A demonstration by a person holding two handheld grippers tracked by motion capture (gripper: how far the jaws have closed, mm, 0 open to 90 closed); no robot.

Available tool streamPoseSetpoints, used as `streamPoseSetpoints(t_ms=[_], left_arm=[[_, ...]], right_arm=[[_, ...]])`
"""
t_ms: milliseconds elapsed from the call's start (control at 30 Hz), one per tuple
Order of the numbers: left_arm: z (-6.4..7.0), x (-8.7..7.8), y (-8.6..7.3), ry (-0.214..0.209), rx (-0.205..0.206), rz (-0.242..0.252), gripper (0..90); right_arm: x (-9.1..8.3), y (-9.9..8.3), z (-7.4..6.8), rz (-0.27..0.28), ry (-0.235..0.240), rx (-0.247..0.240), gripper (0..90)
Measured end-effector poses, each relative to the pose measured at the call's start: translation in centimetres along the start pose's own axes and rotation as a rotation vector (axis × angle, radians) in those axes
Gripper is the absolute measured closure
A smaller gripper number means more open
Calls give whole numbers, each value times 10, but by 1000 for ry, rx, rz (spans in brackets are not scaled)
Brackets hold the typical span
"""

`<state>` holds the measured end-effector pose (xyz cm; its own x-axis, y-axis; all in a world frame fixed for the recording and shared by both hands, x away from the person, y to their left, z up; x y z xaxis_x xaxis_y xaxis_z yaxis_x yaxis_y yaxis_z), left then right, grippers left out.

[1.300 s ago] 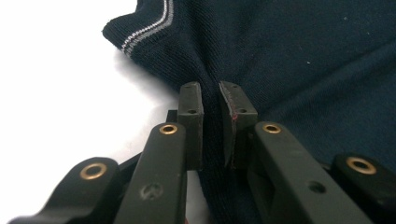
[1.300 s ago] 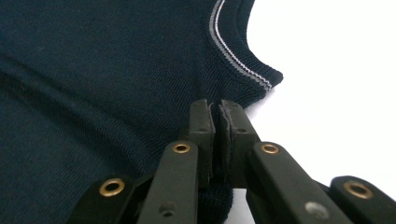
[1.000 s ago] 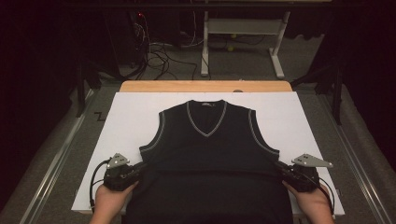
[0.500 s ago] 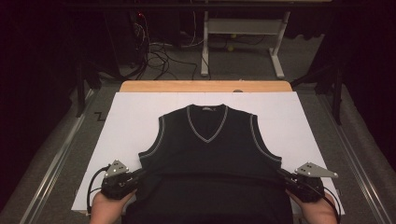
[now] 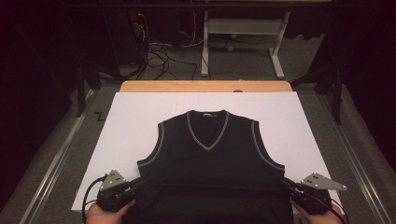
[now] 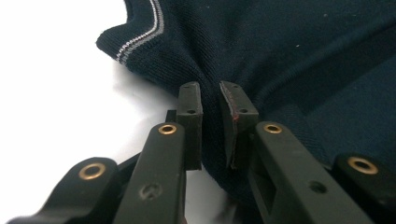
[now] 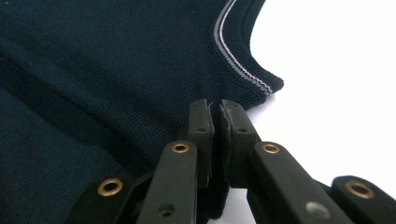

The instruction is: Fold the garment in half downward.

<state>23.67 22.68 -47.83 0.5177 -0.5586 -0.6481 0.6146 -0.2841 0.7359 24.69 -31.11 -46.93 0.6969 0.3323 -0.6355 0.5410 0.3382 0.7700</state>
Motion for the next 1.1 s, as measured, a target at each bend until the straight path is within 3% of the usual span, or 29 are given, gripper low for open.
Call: streamPoseSetpoints(t_ms=[167,200,300,367,533,600,767,1000,1100], left_arm=[[-1,0,-2,-9,-6,-4,747],[-2,0,-2,-8,-7,-3,712],[-4,-1,1,-8,-20,18,654],[-5,-2,2,3,-34,37,539],[-12,-3,3,26,-63,74,450],[-13,-4,5,3,-74,90,440],[-6,-4,10,5,-19,128,366],[-8,-2,21,13,-6,173,249],[-13,1,30,5,-15,158,154]], right_arm=[[-1,-1,-1,-1,3,-15,827],[0,-1,-1,2,5,-7,748],[1,-1,0,10,17,3,674],[1,0,2,48,12,18,542],[2,1,4,93,4,41,423],[1,2,5,105,-2,44,393],[4,4,8,139,5,75,287],[12,12,8,168,3,94,150],[16,17,9,174,2,106,79]])
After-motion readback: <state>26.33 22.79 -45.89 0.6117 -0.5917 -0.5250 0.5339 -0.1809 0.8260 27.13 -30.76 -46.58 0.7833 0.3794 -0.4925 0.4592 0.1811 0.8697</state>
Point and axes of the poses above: each handheld gripper's, and its own axes: x roughly forward along the jaws, y roughly out of its top, z roughly to its right, the point moved 2 cm from there along x, roughly forward along the jaws, and after that the axes turned 3 degrees about -y, right-handed, at the moved point
